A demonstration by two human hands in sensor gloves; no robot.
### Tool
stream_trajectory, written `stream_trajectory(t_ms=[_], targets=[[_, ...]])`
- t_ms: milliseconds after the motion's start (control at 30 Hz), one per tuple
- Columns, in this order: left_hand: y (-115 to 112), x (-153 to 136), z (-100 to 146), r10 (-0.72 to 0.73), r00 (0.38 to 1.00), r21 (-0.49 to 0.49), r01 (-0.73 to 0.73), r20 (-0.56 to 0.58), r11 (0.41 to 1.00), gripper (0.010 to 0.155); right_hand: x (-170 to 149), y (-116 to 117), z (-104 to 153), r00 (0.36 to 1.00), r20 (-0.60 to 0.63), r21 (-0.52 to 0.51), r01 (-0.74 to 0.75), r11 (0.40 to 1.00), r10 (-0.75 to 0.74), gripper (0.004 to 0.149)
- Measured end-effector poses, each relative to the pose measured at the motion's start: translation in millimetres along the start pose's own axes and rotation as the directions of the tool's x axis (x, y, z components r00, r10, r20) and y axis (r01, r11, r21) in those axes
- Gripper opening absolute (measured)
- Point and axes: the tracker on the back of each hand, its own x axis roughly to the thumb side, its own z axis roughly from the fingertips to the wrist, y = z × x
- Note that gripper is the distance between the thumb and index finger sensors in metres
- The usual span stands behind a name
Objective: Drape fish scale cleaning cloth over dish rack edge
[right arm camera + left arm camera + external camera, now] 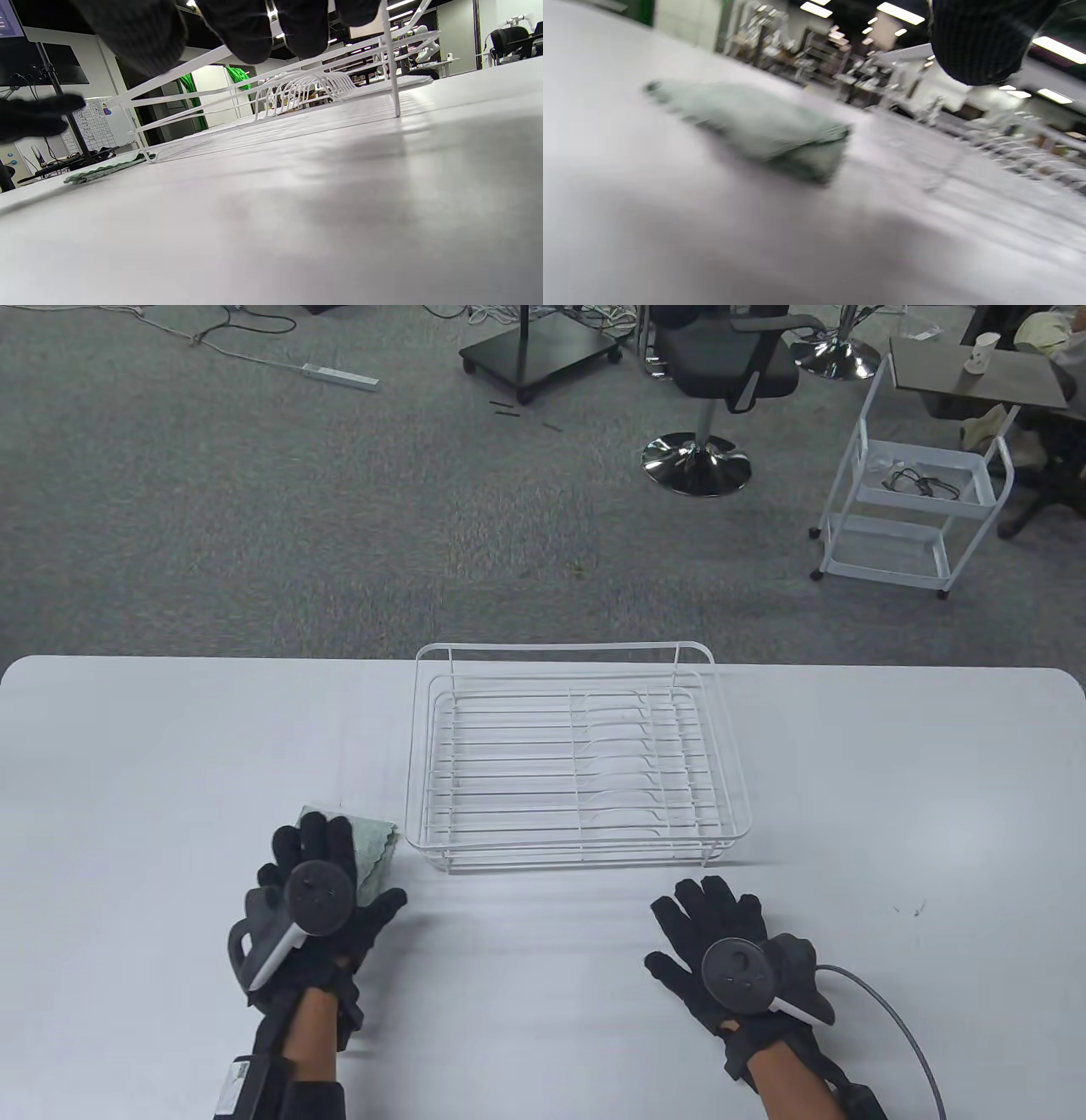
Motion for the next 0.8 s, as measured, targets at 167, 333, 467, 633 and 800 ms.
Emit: stream_trajectory(t_ms=[167, 333, 467, 633, 800], targets=[[-21.3, -34.0, -20.1, 0.003, 0.993, -0.178, -0.025, -0.119, 0.984, 0.105, -4.3, 3.9, -1.3, 0.999, -0.014, 0.016, 0.052, 0.999, -0.052, 0.065], [-27.3, -28.5, -19.9, -0.069, 0.991, -0.152, 0.052, -0.114, 0.987, 0.088, -4.1, 6.8, -0.8, 0.998, -0.014, 0.037, 0.058, 0.998, -0.058, 0.064], [-22.1, -23.3, -15.5, -0.137, 0.986, -0.053, 0.133, -0.094, 0.99, 0.078, -3.3, 6.5, -0.4, 0.998, -0.007, 0.032, 0.059, 0.998, -0.059, 0.064], [-19.7, -12.8, -10.5, -0.215, 0.973, 0.019, 0.217, -0.08, 0.976, 0.061, -2.7, 6.4, 0.1, 0.998, -0.011, 0.038, 0.064, 0.997, -0.063, 0.063], [-11.4, -10.1, -3.8, -0.056, 0.994, 0.139, 0.069, -0.094, 0.988, 0.047, -1.9, 5.0, -0.1, 0.994, -0.011, 0.029, 0.106, 0.994, -0.106, 0.061]])
